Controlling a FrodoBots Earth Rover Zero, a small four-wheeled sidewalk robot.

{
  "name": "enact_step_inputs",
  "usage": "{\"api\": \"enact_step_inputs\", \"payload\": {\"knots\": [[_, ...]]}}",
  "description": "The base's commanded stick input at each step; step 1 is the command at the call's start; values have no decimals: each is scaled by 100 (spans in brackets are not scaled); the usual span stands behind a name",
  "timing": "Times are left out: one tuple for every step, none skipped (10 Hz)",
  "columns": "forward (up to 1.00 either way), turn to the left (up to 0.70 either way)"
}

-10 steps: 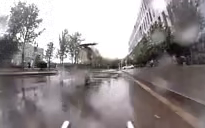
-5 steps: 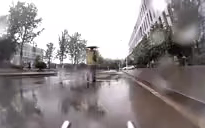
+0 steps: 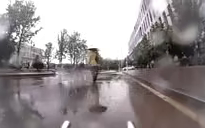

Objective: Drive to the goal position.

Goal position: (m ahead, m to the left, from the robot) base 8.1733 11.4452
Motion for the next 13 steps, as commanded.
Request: {"api": "enact_step_inputs", "payload": {"knots": [[70,0],[70,0],[70,0],[70,0],[70,0],[70,0],[70,0],[70,0],[70,0],[70,0],[70,0],[70,6],[70,14]]}}
